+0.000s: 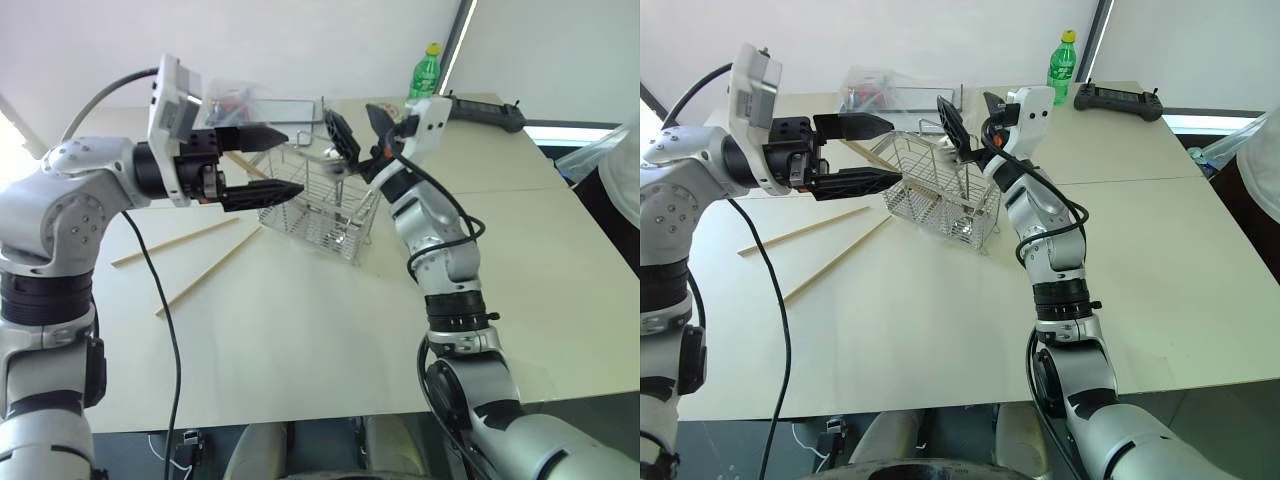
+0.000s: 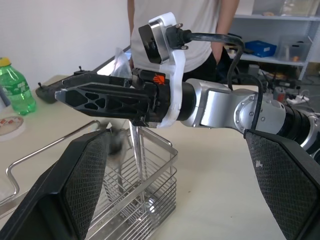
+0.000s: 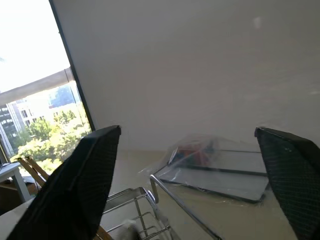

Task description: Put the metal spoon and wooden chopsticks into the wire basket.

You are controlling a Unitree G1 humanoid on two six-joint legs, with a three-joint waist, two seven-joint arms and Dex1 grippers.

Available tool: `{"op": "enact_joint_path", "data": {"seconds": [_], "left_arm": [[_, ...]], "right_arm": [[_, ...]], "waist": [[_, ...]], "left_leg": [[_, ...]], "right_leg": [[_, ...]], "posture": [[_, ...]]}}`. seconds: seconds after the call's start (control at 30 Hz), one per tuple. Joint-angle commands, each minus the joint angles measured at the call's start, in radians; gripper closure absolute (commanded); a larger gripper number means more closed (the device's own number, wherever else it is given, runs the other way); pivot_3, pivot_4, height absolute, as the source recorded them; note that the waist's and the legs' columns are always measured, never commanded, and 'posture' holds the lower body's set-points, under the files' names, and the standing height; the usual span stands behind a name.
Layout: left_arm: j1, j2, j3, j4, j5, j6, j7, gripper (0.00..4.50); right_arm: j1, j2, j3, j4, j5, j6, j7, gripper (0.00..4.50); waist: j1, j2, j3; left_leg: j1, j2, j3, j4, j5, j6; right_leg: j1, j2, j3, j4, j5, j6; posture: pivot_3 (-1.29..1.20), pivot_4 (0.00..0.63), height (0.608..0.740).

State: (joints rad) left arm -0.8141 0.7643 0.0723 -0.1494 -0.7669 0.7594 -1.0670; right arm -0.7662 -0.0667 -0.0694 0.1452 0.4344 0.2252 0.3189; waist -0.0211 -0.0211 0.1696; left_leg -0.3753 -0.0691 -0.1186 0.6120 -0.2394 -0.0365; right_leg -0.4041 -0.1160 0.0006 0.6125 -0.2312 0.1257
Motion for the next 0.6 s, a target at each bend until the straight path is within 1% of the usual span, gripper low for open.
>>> {"op": "enact_joint_path", "data": {"seconds": [0.03,0.2,0.33,0.4,0.43,0.53,0.6], "left_arm": [[-0.026,0.008,0.02,-0.005,0.004,-0.016,-0.01,0.0],[-0.042,0.0,0.012,0.014,0.014,-0.023,-0.022,0.0],[-0.044,-0.003,0.007,0.016,0.021,-0.028,-0.033,0.0],[-0.042,0.002,0.005,0.013,0.024,-0.027,-0.039,0.0],[-0.041,0.008,0.005,0.012,0.024,-0.024,-0.044,0.0],[-0.035,0.033,0.012,0.011,0.028,-0.021,-0.064,0.0],[-0.032,0.056,0.019,0.02,0.035,-0.02,-0.077,0.0]], "right_arm": [[-0.018,-0.017,-0.028,-0.056,0.007,0.002,-0.002,0.05],[-0.021,-0.034,-0.043,-0.069,0.007,0.011,-0.004,0.05],[-0.038,-0.071,-0.066,-0.104,0.01,0.044,-0.019,0.05],[-0.053,-0.138,-0.083,-0.162,0.035,0.121,-0.008,0.05],[-0.056,-0.193,-0.091,-0.205,0.058,0.171,0.023,0.05],[-0.042,-0.375,-0.12,-0.335,0.169,0.314,0.162,0.05],[-0.005,-0.518,-0.144,-0.411,0.255,0.415,0.275,0.05]], "waist": [[0.0,0.0,0.0],[0.0,0.0,0.0],[0.0,0.0,0.0],[0.001,0.0,0.0],[0.003,0.0,0.0],[0.008,0.001,0.0],[0.007,0.0,0.0]], "left_leg": [[0.0,0.0,0.0,0.0,0.0,0.0],[0.0,0.0,0.0,0.0,0.0,0.0],[0.0,0.0,0.0,0.0,0.0,0.0],[0.0,0.0,0.0,0.0,0.0,0.0],[-0.001,0.0,0.0,0.0,0.0,0.0],[-0.002,-0.001,0.0,0.0,0.0,0.0],[-0.003,-0.001,0.0,0.0,-0.001,0.001]], "right_leg": [[0.0,0.0,0.0,0.0,0.0,0.0],[0.0,0.0,0.0,0.0,0.0,0.0],[0.0,0.0,0.0,0.0,0.0,0.0],[0.0,0.0,0.0,0.0,0.0,0.0],[0.0,0.0,0.0,0.0,0.0,0.0],[0.0,0.0,0.0,-0.002,0.0,0.0],[0.0,-0.001,0.0,-0.003,0.0,0.001]], "posture": [[0.0,0.15,0.725],[0.0,0.15,0.725],[0.0,0.15,0.725],[0.0,0.15,0.725],[0.0,0.15,0.725],[0.0,0.15,0.725],[0.0,0.15,0.725]]}}
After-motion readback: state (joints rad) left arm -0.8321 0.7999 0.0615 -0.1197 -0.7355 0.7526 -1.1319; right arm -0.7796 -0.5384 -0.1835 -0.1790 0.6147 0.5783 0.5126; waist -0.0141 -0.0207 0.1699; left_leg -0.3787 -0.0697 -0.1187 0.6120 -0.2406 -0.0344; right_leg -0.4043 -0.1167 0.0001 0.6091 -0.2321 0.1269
